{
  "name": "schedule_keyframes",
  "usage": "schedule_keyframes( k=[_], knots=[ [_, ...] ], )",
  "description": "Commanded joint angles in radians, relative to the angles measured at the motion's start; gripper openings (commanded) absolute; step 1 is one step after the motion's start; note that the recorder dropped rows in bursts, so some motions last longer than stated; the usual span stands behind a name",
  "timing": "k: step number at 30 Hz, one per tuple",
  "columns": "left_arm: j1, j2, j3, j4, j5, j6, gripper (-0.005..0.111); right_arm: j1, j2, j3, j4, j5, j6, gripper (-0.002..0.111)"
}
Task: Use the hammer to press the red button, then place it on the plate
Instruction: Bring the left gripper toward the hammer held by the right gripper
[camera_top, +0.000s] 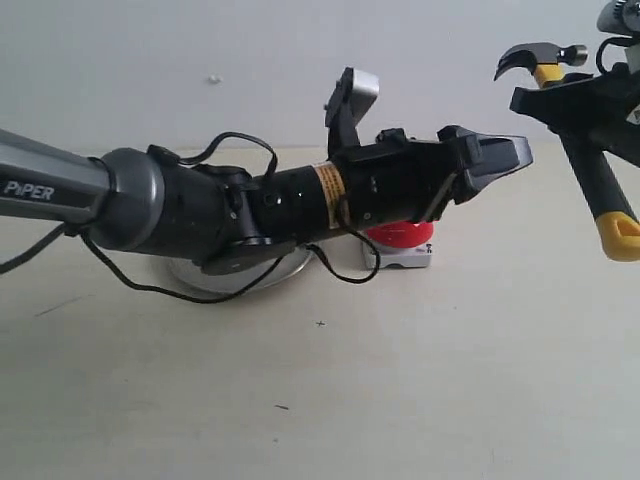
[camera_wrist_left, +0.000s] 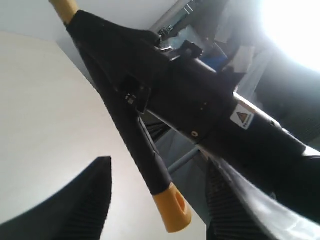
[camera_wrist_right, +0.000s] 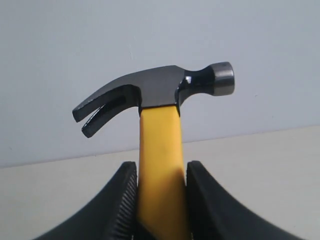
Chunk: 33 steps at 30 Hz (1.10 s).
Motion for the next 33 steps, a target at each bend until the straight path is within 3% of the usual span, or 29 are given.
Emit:
schedule_keyframes(
  k=[1, 6, 10, 33],
  knots=[
    [-0.024, 0.049, -0.064, 0.000, 0.002, -0.076, 0.056, 0.007, -0.023, 0.011, -0.090, -0.164, 0.085, 0.000],
    [-0.024, 0.083, -0.147, 0.128, -0.010, -0.192, 0.056, 0.058, -0.023, 0.017, -0.088, -0.196, 0.017, 0.000],
    [-0.024, 0.102, -0.177, 0.138, -0.019, -0.233, 0.056, 0.071, -0.023, 0.017, -0.074, -0.199, -0.001, 0.000],
    [-0.053, 0.146, -0.188, 0.039, -0.002, -0.197, 0.056, 0.071, -0.029, 0.017, -0.067, -0.207, 0.058, 0.000]
  ],
)
